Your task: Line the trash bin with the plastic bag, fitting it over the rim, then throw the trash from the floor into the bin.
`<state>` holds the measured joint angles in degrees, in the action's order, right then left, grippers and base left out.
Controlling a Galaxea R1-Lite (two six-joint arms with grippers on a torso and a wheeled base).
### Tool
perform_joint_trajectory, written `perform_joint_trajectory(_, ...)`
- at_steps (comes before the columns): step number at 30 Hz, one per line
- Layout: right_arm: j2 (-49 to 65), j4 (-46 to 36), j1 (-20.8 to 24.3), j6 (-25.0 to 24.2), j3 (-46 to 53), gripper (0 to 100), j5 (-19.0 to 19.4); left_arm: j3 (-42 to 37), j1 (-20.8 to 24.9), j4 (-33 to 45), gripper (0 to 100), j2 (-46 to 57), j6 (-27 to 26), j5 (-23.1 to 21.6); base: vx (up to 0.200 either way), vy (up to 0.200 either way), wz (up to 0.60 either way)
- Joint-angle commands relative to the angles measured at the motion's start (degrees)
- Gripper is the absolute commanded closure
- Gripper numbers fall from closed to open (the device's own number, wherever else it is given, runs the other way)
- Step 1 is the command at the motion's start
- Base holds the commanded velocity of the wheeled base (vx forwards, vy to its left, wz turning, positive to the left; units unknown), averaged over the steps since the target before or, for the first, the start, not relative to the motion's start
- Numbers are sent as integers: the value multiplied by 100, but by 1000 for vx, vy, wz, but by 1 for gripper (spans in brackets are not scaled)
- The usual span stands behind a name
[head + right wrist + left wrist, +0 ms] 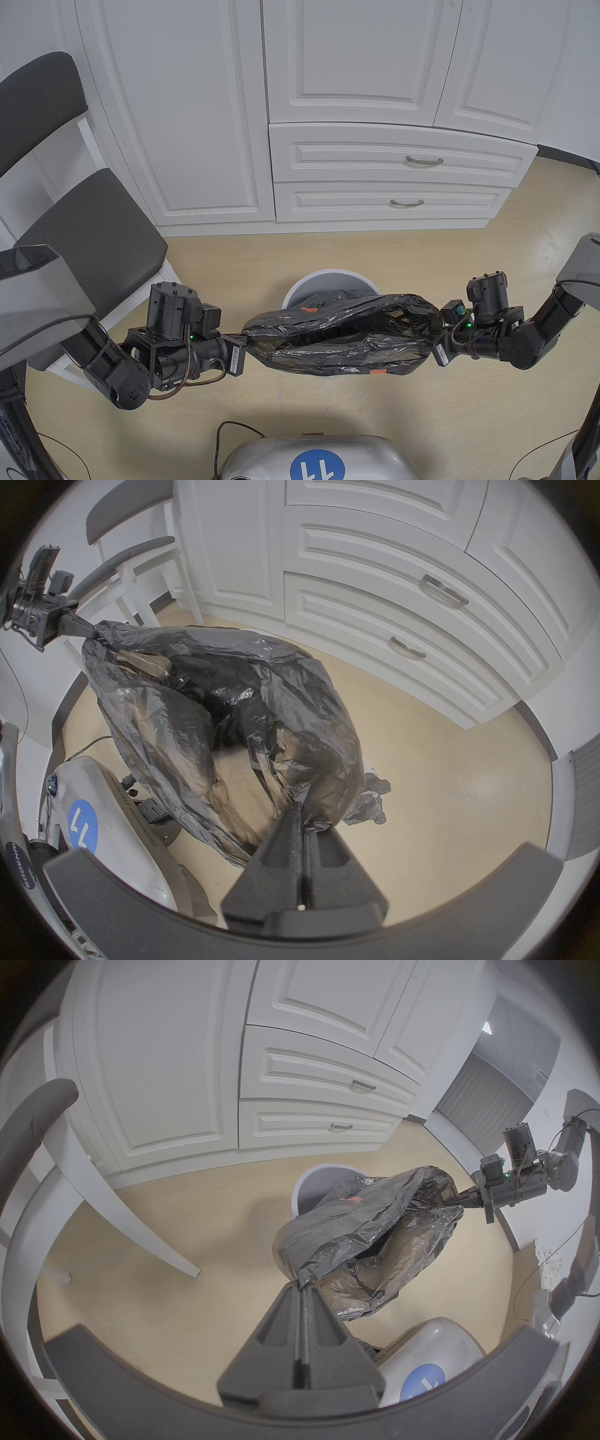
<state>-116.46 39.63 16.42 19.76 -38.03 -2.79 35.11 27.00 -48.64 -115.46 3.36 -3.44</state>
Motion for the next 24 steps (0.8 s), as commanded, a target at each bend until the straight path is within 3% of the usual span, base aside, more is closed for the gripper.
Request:
perform_joint_trajectory(1,114,-17,-16,98,103,100,-2,-110,51,-5,100,138,-11,1,0,0,0)
perform_joint_trajectory(12,27,-149,98,467,297,100,59,-277,490,-102,100,-416,-169,-43,0,0,0)
perform_joint_trajectory(18,-545,-8,195,318,-29,100,-2,-66,446,-488,100,-1040,-108,1,0,0,0)
perform_joint_trajectory(24,-685,1,195,-324,-371,100,-239,172,24,-550,100,-1172,-117,36,0,0,0)
